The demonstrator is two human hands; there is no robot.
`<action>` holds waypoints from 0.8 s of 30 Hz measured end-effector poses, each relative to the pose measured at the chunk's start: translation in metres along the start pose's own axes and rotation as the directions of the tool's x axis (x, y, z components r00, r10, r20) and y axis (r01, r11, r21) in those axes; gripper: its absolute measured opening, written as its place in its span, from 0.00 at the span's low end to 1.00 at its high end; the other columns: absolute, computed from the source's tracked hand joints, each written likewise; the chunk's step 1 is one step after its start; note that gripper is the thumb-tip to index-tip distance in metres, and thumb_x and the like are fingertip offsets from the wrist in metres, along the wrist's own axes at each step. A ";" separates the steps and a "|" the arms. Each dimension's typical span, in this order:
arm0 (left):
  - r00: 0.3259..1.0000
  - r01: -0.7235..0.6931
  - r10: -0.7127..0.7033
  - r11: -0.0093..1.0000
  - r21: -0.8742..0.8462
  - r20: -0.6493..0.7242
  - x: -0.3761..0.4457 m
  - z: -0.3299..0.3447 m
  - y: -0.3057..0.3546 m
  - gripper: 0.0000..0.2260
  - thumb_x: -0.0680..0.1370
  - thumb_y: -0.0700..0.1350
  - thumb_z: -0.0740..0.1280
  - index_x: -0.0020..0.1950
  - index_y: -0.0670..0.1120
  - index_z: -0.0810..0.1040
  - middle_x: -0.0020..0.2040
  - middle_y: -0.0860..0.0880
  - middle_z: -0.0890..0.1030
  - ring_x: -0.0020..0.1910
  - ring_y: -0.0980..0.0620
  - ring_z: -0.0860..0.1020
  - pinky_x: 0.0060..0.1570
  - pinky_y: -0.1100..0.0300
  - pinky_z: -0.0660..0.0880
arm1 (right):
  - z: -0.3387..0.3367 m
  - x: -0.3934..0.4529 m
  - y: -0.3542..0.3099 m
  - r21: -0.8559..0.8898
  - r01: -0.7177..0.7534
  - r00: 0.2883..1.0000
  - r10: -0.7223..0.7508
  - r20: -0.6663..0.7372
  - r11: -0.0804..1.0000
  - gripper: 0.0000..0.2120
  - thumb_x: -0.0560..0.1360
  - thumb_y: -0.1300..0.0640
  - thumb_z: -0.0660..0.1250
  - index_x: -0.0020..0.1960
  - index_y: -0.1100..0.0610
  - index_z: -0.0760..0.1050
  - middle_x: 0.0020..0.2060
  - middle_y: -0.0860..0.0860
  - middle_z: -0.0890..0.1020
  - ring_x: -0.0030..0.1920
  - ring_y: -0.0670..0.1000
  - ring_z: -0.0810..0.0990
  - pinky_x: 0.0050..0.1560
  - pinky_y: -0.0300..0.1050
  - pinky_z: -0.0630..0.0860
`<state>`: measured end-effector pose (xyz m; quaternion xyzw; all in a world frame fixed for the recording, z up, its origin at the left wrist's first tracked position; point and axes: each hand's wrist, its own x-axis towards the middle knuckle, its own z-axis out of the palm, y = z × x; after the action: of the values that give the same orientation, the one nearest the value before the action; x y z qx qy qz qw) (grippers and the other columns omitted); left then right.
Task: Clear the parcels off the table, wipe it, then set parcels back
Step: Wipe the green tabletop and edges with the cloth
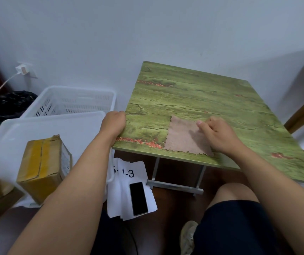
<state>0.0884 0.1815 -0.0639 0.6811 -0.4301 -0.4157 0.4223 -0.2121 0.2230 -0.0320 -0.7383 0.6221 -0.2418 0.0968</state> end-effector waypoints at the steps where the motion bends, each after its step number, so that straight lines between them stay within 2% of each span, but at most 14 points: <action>1: 1.000 -0.002 0.002 1.000 0.003 -0.002 0.000 0.000 0.000 0.08 0.76 0.43 0.57 0.42 0.43 0.74 0.42 0.44 0.76 0.41 0.45 0.74 0.41 0.55 0.68 | 0.000 0.001 0.003 -0.028 0.019 1.000 -0.019 0.013 0.999 0.20 0.80 0.56 0.62 0.31 0.62 0.69 0.37 0.59 0.76 0.40 0.56 0.73 0.37 0.46 0.60; 3: 1.000 -0.006 0.006 1.000 0.009 -0.007 -0.001 0.000 0.000 0.08 0.76 0.43 0.57 0.41 0.43 0.73 0.42 0.45 0.76 0.41 0.45 0.74 0.41 0.55 0.67 | -0.001 0.003 0.005 -0.045 0.090 0.991 -0.085 0.099 0.995 0.08 0.78 0.61 0.63 0.43 0.58 0.79 0.48 0.54 0.81 0.51 0.56 0.78 0.49 0.46 0.69; 4: 1.000 -0.007 0.007 1.000 0.010 -0.010 -0.001 0.001 0.001 0.08 0.76 0.43 0.57 0.41 0.43 0.73 0.42 0.45 0.76 0.41 0.45 0.74 0.41 0.55 0.68 | 0.000 0.003 0.005 -0.051 0.138 0.975 -0.127 0.185 0.989 0.11 0.76 0.63 0.62 0.54 0.55 0.80 0.58 0.52 0.80 0.60 0.55 0.76 0.59 0.49 0.71; 5: 1.000 -0.008 0.008 1.000 0.013 -0.013 -0.001 0.001 0.001 0.08 0.76 0.43 0.57 0.41 0.43 0.73 0.43 0.45 0.77 0.42 0.45 0.75 0.41 0.55 0.68 | 0.000 0.003 0.004 -0.055 0.180 0.942 -0.156 0.297 0.982 0.18 0.76 0.62 0.61 0.63 0.52 0.78 0.67 0.48 0.75 0.68 0.52 0.71 0.68 0.52 0.67; 7: 1.000 -0.013 0.013 1.000 0.023 -0.020 -0.001 0.001 0.000 0.08 0.77 0.43 0.57 0.43 0.43 0.74 0.43 0.45 0.77 0.42 0.46 0.75 0.41 0.55 0.68 | 0.003 0.003 0.000 -0.081 0.193 0.889 -0.139 0.435 0.978 0.26 0.75 0.53 0.56 0.72 0.44 0.70 0.73 0.39 0.63 0.76 0.49 0.60 0.76 0.56 0.56; 10: 1.000 -0.018 0.019 0.999 0.033 -0.024 0.000 0.002 0.000 0.09 0.77 0.44 0.58 0.47 0.42 0.76 0.46 0.45 0.78 0.43 0.46 0.75 0.42 0.55 0.68 | 0.011 0.005 -0.003 -0.165 0.206 0.869 -0.103 0.483 0.965 0.23 0.78 0.41 0.49 0.73 0.34 0.61 0.78 0.41 0.56 0.79 0.52 0.53 0.76 0.63 0.51; 12: 1.000 -0.014 0.015 0.999 0.046 -0.023 0.001 0.002 0.000 0.10 0.77 0.44 0.58 0.49 0.42 0.76 0.47 0.45 0.79 0.45 0.45 0.76 0.43 0.55 0.69 | 0.012 0.004 -0.013 -0.274 0.171 0.870 -0.014 0.493 0.946 0.22 0.82 0.40 0.51 0.75 0.33 0.58 0.79 0.42 0.54 0.79 0.54 0.50 0.75 0.67 0.46; 16: 1.000 -0.007 0.007 0.999 0.033 -0.016 0.002 0.001 0.000 0.09 0.76 0.44 0.58 0.47 0.43 0.75 0.46 0.44 0.79 0.44 0.45 0.77 0.43 0.54 0.70 | 0.002 0.000 -0.038 -0.495 0.150 0.877 0.115 0.466 0.856 0.23 0.81 0.36 0.48 0.76 0.35 0.57 0.78 0.47 0.60 0.79 0.60 0.49 0.71 0.71 0.37; 18: 1.000 -0.010 0.011 0.999 0.034 -0.012 0.001 0.001 -0.001 0.09 0.76 0.44 0.58 0.47 0.42 0.76 0.45 0.44 0.78 0.43 0.45 0.76 0.42 0.55 0.69 | -0.005 -0.001 -0.046 -0.587 0.116 0.878 0.194 0.437 0.801 0.25 0.80 0.35 0.46 0.76 0.37 0.59 0.75 0.51 0.65 0.78 0.61 0.55 0.71 0.72 0.36; 20: 1.000 -0.013 0.014 1.000 0.028 -0.005 0.001 0.000 0.000 0.08 0.76 0.44 0.58 0.47 0.43 0.75 0.45 0.44 0.77 0.42 0.46 0.75 0.42 0.55 0.69 | -0.011 -0.004 -0.051 -0.663 0.081 0.883 0.256 0.394 0.744 0.25 0.80 0.36 0.46 0.74 0.40 0.64 0.71 0.54 0.71 0.72 0.59 0.67 0.72 0.71 0.41; 21: 1.000 -0.015 0.015 1.000 0.021 0.000 0.000 0.000 -0.001 0.08 0.76 0.45 0.58 0.45 0.43 0.75 0.44 0.44 0.77 0.41 0.46 0.74 0.42 0.55 0.68 | -0.012 -0.007 -0.054 -0.695 0.071 0.888 0.273 0.371 0.715 0.25 0.80 0.36 0.46 0.72 0.43 0.68 0.68 0.54 0.75 0.68 0.58 0.72 0.73 0.69 0.47; 23: 1.000 -0.017 0.017 1.000 0.011 0.006 0.000 0.000 -0.001 0.07 0.76 0.46 0.57 0.44 0.45 0.72 0.42 0.44 0.74 0.40 0.48 0.72 0.41 0.55 0.67 | -0.015 -0.012 -0.059 -0.731 0.052 0.902 0.283 0.327 0.680 0.26 0.81 0.36 0.47 0.69 0.47 0.71 0.64 0.54 0.78 0.64 0.57 0.76 0.68 0.59 0.61; 24: 1.000 -0.022 0.022 1.000 0.011 0.007 0.000 0.000 -0.001 0.07 0.76 0.46 0.57 0.43 0.45 0.71 0.41 0.45 0.73 0.40 0.48 0.71 0.41 0.55 0.66 | -0.015 -0.013 -0.061 -0.742 0.042 0.906 0.287 0.310 0.669 0.26 0.81 0.36 0.47 0.68 0.48 0.72 0.64 0.54 0.78 0.63 0.57 0.76 0.64 0.56 0.65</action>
<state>0.0885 0.1821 -0.0646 0.6772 -0.4414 -0.4111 0.4214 -0.1680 0.2509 0.0048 -0.7028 0.6817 0.1925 -0.0655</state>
